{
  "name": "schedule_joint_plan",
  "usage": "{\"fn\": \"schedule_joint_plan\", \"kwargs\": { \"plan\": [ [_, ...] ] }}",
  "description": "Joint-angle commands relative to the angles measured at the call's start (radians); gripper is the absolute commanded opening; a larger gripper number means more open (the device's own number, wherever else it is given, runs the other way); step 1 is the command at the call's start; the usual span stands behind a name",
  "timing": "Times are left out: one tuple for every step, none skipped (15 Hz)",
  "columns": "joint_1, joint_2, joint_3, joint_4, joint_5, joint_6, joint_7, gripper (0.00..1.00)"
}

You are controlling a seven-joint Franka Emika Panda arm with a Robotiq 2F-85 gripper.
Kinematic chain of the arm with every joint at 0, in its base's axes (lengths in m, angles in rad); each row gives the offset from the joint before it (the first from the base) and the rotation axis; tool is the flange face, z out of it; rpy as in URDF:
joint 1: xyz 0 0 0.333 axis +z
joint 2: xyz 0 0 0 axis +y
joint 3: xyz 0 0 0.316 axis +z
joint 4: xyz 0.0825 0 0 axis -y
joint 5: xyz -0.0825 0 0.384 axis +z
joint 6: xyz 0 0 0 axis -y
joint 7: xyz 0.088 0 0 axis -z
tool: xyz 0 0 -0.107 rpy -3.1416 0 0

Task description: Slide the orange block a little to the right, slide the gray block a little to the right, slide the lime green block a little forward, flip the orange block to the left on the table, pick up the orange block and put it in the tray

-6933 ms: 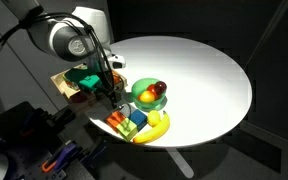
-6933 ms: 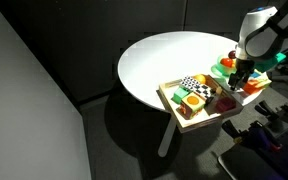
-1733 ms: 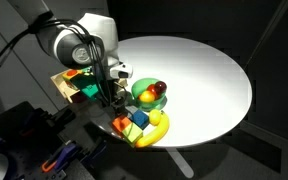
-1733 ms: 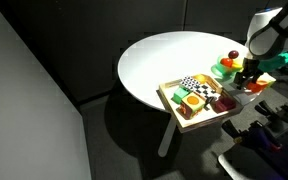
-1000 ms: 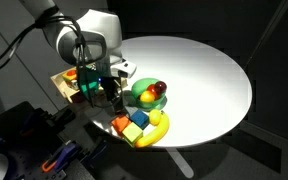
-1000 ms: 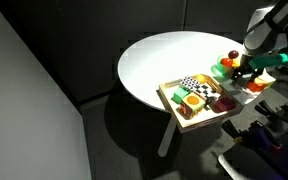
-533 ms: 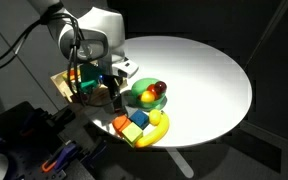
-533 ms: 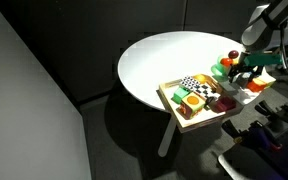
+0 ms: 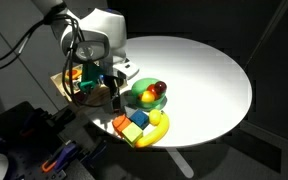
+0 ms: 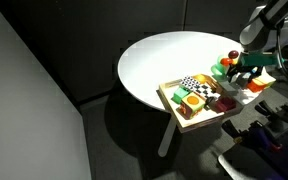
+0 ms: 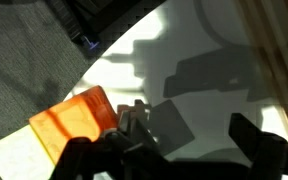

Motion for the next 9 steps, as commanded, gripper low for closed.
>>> {"fn": "schedule_joint_plan", "kwargs": {
  "plan": [
    [0.000, 0.001, 0.000, 0.001, -0.001, 0.008, 0.006, 1.00],
    [0.001, 0.002, 0.000, 0.001, -0.001, 0.011, 0.006, 1.00],
    [0.001, 0.003, 0.000, 0.000, -0.001, 0.011, 0.006, 1.00],
    [0.001, 0.004, 0.000, 0.000, -0.001, 0.011, 0.006, 1.00],
    [0.001, 0.005, 0.000, 0.000, -0.001, 0.011, 0.006, 1.00],
    [0.001, 0.006, 0.000, 0.000, -0.001, 0.011, 0.006, 1.00],
    [0.001, 0.006, 0.000, 0.000, -0.001, 0.011, 0.006, 1.00],
    [0.004, 0.011, -0.006, 0.005, -0.001, 0.007, 0.022, 1.00],
    [-0.003, 0.014, -0.001, 0.008, 0.015, 0.005, 0.024, 1.00]
  ]
}}
